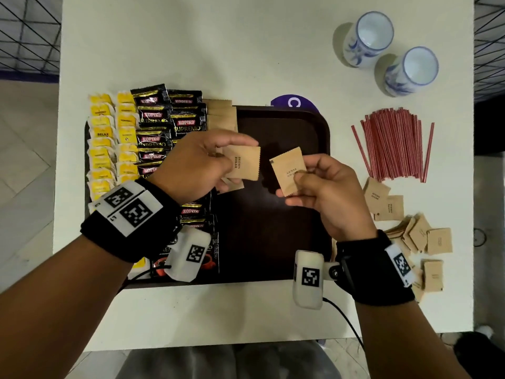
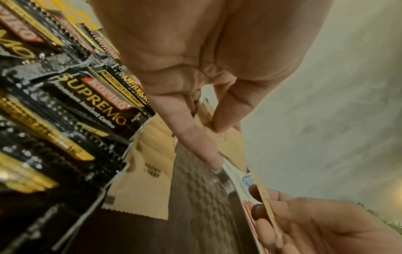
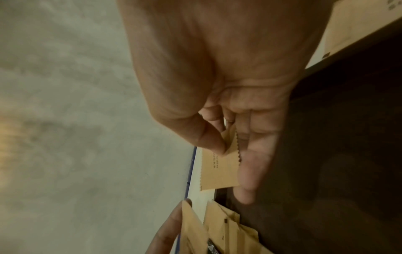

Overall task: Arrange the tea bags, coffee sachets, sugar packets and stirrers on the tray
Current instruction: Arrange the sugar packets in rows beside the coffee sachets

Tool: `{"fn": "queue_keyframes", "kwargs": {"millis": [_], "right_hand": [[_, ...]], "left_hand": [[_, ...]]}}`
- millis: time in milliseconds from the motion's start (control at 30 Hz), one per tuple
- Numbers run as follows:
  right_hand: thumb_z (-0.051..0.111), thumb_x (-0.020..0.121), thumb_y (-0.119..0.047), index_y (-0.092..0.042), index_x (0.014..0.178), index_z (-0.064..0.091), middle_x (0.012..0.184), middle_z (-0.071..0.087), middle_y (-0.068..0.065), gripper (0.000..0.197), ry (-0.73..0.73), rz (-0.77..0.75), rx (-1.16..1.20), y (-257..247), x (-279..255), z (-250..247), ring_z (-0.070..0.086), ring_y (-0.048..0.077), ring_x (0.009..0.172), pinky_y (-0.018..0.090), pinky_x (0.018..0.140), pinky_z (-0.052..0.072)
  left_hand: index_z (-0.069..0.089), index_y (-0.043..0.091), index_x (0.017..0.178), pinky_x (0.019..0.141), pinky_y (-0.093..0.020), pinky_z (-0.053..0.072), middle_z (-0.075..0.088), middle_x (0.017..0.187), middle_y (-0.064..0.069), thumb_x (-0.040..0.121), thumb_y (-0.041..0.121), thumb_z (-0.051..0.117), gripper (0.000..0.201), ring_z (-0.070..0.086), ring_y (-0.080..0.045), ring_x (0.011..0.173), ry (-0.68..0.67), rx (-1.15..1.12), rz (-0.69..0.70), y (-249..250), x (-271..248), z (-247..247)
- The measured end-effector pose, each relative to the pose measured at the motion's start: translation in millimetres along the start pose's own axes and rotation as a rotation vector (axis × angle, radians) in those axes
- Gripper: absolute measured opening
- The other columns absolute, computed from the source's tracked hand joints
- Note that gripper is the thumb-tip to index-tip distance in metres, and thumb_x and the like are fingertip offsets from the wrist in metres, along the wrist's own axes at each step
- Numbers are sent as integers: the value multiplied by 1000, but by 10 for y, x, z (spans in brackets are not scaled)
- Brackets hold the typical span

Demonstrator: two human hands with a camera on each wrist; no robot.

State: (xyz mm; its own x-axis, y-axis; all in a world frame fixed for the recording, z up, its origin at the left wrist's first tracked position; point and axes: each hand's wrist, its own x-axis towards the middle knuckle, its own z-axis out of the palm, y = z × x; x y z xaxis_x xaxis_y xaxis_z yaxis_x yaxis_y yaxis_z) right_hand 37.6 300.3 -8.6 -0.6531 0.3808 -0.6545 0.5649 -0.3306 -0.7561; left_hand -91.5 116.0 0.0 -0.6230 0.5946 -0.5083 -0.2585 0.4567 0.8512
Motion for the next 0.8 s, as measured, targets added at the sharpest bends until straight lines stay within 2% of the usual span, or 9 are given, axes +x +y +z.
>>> {"fn": "queue_keyframes", "kwargs": {"millis": [133, 200, 267, 333, 400, 467, 567, 667, 800], "right_hand": [[55, 97, 4, -9, 110, 62, 101, 73, 14, 20, -36, 4, 22, -24, -12, 96, 76, 34, 80, 30, 59, 62], [55, 97, 4, -9, 110, 62, 102, 73, 14, 20, -49, 0, 13, -36, -19, 125, 76, 34, 80, 31, 60, 62], [56, 96, 4, -9, 110, 62, 101, 74, 14, 19, -51, -6, 1, -39, -22, 137, 76, 34, 79, 30, 59, 62], [57, 96, 4, -8, 108, 61, 101, 74, 14, 18, -49, -3, -10, -30, -25, 144, 76, 34, 79, 30, 58, 61], [59, 95, 3, -9, 103, 61, 101, 74, 15, 15, -41, 10, -31, -7, -23, 150, 76, 32, 80, 29, 59, 60], [62, 93, 2, -10, 99, 61, 100, 75, 13, 13, -29, 22, -64, 24, -20, 151, 76, 30, 81, 28, 58, 60], [65, 92, 0, -10, 99, 61, 97, 76, 9, 13, -26, 18, -101, 61, -18, 157, 76, 28, 80, 26, 57, 58], [65, 92, 0, -8, 102, 61, 100, 76, 11, 14, -35, 7, -93, 70, -27, 167, 76, 28, 79, 26, 58, 59], [65, 92, 0, -10, 100, 64, 100, 75, 9, 13, -17, -2, -97, 83, -33, 158, 76, 26, 87, 35, 68, 62]], "left_hand": [[74, 24, 92, 59, -38, 61, 66, 113, -2, 91, 5, 62, 23, 68, -19, 94, 77, -44, -13, -61, -13, -32], [70, 23, 88, 63, -40, 61, 67, 107, 0, 90, 12, 66, 12, 69, -16, 90, 104, -25, -7, -94, -8, -64], [67, 21, 87, 70, -33, 60, 69, 100, 2, 89, 16, 68, 6, 69, -9, 83, 119, 17, 25, -113, -8, -98], [67, 21, 86, 74, -13, 52, 71, 93, 5, 87, 16, 70, 6, 67, -2, 84, 143, 100, 76, -115, -13, -120], [65, 19, 88, 69, -4, 45, 70, 90, 8, 85, 13, 72, 10, 65, 3, 87, 175, 154, 100, -115, -18, -140], [63, 20, 93, 68, -10, 50, 69, 90, 8, 85, 8, 71, 17, 65, 0, 88, 183, 164, 109, -133, -21, -167], [65, 24, 106, 76, -28, 58, 67, 92, 7, 85, 1, 68, 31, 67, -16, 88, 157, 150, 110, -156, -40, -202], [66, 32, 113, 68, -18, 55, 60, 90, 12, 89, -3, 61, 43, 65, -4, 76, 128, 202, 122, -177, -67, -218], [70, 28, 107, 59, -2, 40, 65, 109, 14, 92, 0, 57, 35, 58, 15, 70, 89, 267, 83, -200, -66, -199]]}}
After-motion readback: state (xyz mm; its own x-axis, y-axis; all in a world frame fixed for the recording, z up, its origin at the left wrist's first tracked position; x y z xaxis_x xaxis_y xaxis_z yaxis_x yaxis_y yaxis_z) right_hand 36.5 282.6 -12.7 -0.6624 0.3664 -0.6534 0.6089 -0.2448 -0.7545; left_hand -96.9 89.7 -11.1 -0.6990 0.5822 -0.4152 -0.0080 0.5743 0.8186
